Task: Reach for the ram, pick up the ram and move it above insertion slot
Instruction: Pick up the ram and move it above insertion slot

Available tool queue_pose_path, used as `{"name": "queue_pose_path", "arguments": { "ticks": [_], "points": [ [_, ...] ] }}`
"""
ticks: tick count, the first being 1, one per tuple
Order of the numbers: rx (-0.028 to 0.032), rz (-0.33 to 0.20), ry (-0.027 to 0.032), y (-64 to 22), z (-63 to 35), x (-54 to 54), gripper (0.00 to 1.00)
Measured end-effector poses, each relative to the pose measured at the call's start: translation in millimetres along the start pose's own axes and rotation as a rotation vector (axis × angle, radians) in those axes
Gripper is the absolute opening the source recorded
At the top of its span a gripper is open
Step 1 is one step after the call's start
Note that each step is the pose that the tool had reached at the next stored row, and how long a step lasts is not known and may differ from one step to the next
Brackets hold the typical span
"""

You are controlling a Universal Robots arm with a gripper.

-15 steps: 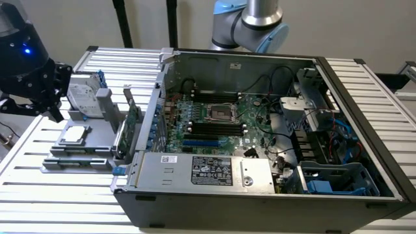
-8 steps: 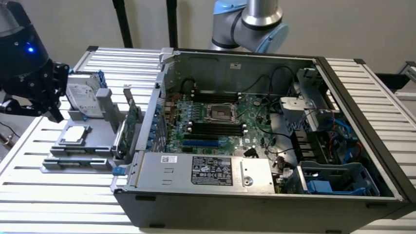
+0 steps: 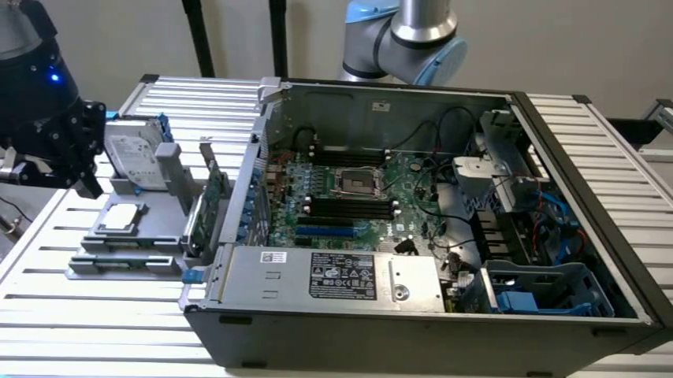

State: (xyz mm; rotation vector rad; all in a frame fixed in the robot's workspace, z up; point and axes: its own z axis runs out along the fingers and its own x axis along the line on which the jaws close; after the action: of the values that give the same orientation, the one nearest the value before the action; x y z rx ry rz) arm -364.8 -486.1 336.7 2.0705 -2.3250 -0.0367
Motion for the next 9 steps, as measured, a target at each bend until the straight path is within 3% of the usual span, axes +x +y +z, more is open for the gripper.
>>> {"name": "queue_pose_path", "arguments": {
  "ticks": [4, 7, 9],
  "points": [
    [0.0069, -0.039, 0.0007, -0.1, 0.0, -0.1, 0.11],
    [0.0073, -0.040, 0.0006, 0.0, 0.1, 0.0, 0.11],
    [0.0073, -0.040, 0.0006, 0.0, 0.0, 0.0, 0.18]
  ]
}}
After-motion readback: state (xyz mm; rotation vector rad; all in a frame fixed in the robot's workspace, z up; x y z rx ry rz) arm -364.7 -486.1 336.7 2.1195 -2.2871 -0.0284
